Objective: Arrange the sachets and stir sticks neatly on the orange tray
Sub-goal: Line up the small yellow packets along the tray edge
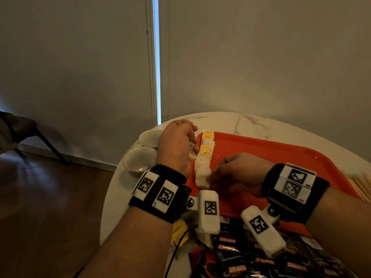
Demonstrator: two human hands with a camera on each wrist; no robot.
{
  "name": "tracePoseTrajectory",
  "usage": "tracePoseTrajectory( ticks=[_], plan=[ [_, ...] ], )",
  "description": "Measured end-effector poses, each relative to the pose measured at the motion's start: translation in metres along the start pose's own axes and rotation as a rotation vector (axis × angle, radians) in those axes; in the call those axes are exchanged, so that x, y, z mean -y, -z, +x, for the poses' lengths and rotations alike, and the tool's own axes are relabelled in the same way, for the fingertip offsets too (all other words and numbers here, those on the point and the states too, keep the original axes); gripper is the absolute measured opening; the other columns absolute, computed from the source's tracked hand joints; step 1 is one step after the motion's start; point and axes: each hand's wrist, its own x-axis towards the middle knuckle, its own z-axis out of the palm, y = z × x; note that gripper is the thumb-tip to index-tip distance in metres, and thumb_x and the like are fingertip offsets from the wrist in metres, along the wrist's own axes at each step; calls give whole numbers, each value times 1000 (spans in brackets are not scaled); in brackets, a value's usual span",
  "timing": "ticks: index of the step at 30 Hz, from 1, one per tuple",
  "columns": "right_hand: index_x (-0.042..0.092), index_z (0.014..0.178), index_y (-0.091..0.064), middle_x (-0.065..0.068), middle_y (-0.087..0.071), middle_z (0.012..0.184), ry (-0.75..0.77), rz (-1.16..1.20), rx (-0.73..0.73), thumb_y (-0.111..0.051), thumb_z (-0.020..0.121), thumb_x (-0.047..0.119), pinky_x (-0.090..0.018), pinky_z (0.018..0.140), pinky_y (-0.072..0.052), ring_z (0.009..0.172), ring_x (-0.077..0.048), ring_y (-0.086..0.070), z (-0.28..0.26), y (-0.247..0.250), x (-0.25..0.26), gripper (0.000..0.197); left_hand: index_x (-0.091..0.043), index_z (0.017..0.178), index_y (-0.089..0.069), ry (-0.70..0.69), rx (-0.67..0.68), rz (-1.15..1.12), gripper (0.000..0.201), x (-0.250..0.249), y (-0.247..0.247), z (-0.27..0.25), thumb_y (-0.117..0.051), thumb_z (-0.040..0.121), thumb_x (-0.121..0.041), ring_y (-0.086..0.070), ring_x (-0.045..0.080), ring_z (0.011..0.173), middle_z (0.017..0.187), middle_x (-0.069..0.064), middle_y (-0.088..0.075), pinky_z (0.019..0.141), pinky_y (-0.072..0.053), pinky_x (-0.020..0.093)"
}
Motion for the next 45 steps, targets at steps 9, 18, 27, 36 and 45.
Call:
tracePoseTrajectory(
  ticks=[9, 18, 27, 36, 45],
  plan=[
    [2, 105, -74, -11, -79, 94, 17, 9, -19, -61, 97, 5, -39, 83, -61, 89, -23, -77, -2, 0, -3, 16, -13, 76, -62, 13, -9, 3, 27, 5, 0, 3, -46, 80, 9, -54, 17, 60, 87, 6, -63, 52, -44, 31],
    [-4, 108, -71, -17, -78, 97, 58, 156, 0, -61, 96, 1, -38, 81, -63, 91, -29, -77, 2, -7, -8, 16, -13, 81, -50, 170, 49, -204, 37, 7, -1, 5, -28, 82, 17, -55, 23, 75, 93, 11, -61, 64, -48, 34],
    [10, 103, -72, -22, -73, 104, 284, 84, -97, -72, 89, 3, -48, 92, -58, 91, -30, -73, -2, 0, -1, 15, -11, 82, -50, 263, 16, -233, 41, 10, -5, 9, -23, 87, 20, -55, 30, 92, 95, 16, -61, 74, -55, 39],
    [40, 99, -74, 16, -59, 109, 847, -463, -287, -83, 81, 36, -25, 81, -51, 98, -2, -56, -24, 7, 18, 20, -6, 95, -47, 370, 151, -280, 33, -3, -6, -11, -43, 63, 1, -55, 29, 74, 83, 16, -55, 71, -49, 35],
    [16, 91, -73, 2, -72, 76, 754, 89, -284, -67, 97, 17, -35, 70, -57, 69, -11, -67, -28, 9, 32, 9, -3, 123, -69, 240, 221, 122, 39, -21, 3, -37, -58, 94, -27, -63, 27, 98, 109, 14, -67, 88, -47, 42]
  ],
)
